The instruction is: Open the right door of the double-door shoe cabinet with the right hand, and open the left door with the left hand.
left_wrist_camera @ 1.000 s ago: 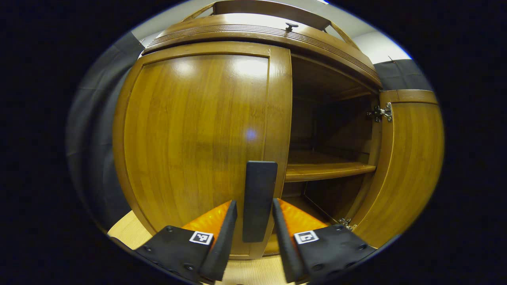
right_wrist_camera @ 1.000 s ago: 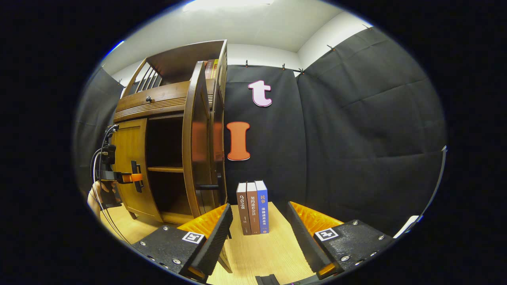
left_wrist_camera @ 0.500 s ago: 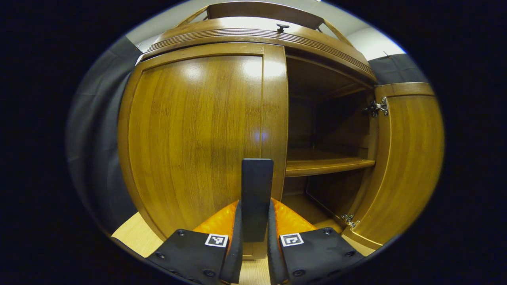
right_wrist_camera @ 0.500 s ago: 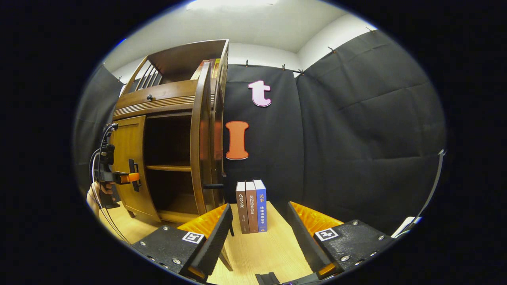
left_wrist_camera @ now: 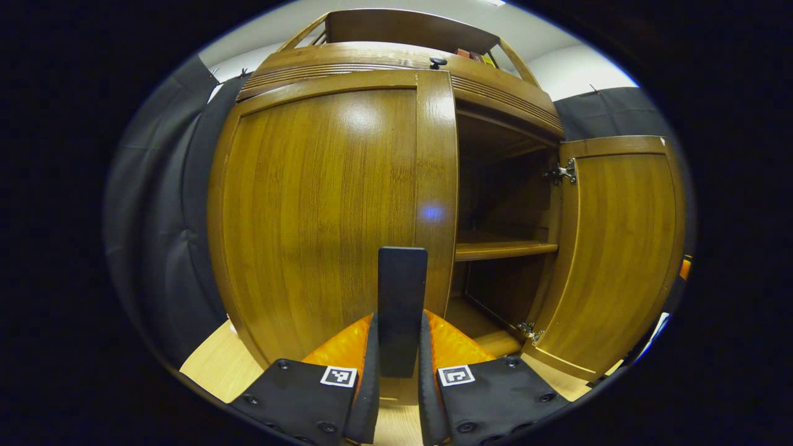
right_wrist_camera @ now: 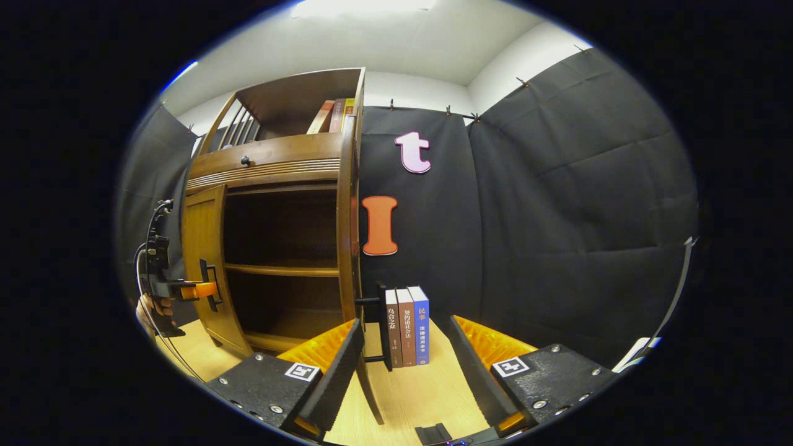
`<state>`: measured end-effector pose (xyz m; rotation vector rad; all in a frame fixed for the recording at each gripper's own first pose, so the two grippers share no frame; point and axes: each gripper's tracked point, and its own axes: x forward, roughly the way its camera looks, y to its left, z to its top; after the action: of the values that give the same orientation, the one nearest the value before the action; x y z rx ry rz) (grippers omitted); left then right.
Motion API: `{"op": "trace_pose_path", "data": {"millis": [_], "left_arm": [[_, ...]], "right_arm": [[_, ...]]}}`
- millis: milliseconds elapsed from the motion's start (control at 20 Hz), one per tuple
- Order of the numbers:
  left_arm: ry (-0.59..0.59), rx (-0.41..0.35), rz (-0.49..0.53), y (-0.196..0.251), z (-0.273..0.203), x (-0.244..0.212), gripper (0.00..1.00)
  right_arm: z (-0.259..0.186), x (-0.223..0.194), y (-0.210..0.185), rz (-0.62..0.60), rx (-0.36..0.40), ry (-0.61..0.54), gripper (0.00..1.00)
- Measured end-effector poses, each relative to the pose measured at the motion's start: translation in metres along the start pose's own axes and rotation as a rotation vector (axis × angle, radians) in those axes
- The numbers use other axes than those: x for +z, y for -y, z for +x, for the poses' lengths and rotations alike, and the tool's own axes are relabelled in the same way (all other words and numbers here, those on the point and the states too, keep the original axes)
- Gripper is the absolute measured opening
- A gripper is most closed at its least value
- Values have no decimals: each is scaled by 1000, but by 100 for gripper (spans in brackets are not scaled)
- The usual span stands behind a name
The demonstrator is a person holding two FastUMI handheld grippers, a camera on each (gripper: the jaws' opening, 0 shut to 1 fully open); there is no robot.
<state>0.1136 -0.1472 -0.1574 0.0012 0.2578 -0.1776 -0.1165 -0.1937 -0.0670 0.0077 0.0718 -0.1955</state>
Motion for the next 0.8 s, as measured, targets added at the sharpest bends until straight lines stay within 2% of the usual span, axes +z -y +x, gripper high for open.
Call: {"op": "trace_pose_path", "data": {"millis": [500, 800], "left_arm": [[-9, -43, -14, -20, -60, -3, 34], [-7, -21, -3, -37, -92, -3, 33]], "right_arm": [[-11, 9, -48, -4, 64, -1, 86], [-12, 8, -73, -6, 110, -7, 86]]}}
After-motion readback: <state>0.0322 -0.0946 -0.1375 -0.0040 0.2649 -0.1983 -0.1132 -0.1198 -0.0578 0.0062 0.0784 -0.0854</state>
